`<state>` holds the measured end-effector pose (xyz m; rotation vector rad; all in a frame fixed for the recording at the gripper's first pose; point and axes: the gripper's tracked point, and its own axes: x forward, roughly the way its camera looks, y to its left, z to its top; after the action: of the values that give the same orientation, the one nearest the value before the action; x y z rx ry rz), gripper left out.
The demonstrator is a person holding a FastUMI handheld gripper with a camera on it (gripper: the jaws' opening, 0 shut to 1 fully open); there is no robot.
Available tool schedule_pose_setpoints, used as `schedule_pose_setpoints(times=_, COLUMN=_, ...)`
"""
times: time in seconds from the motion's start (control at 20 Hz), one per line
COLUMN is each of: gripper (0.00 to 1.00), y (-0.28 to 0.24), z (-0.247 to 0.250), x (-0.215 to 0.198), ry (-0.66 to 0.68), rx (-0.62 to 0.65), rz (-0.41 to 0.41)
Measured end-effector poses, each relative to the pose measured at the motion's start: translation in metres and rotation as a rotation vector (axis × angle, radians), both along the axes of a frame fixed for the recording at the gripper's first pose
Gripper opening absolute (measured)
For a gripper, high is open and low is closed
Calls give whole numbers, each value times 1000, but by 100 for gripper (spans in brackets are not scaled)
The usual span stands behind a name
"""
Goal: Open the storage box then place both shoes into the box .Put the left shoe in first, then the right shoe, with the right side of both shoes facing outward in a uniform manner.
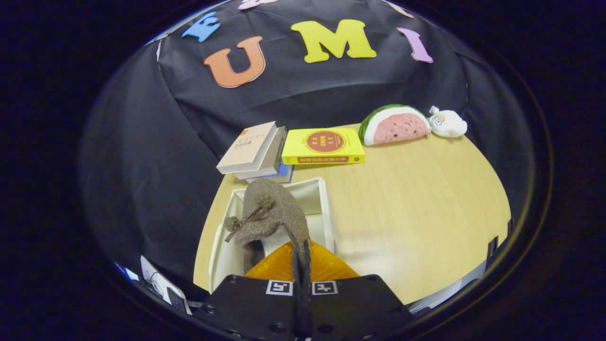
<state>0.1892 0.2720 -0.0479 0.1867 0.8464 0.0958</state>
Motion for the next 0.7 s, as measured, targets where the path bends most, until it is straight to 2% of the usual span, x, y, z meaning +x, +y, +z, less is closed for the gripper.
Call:
schedule_pose_setpoints(times=0.2, gripper=0, y=20, z=9, x=9, ry=-17, rx=43, rz=2)
schedule_pose_setpoints(times=0.35, gripper=0, y=24, z=-15, x=9, ry=21, rx=41, rz=-14)
schedule_pose_setpoints(times=0.45, gripper=0, y=21, z=-34, x=6, ry=62, rx=16, rz=-11)
schedule_pose_setpoints(times=0.6, gripper=0, y=12, z=-42, x=5, ry=50, rx=-15, rz=-27)
schedule_pose_setpoints(times=0.7, gripper=1, y=2, z=-50, x=-1, ry=69, rx=-83, rz=-37)
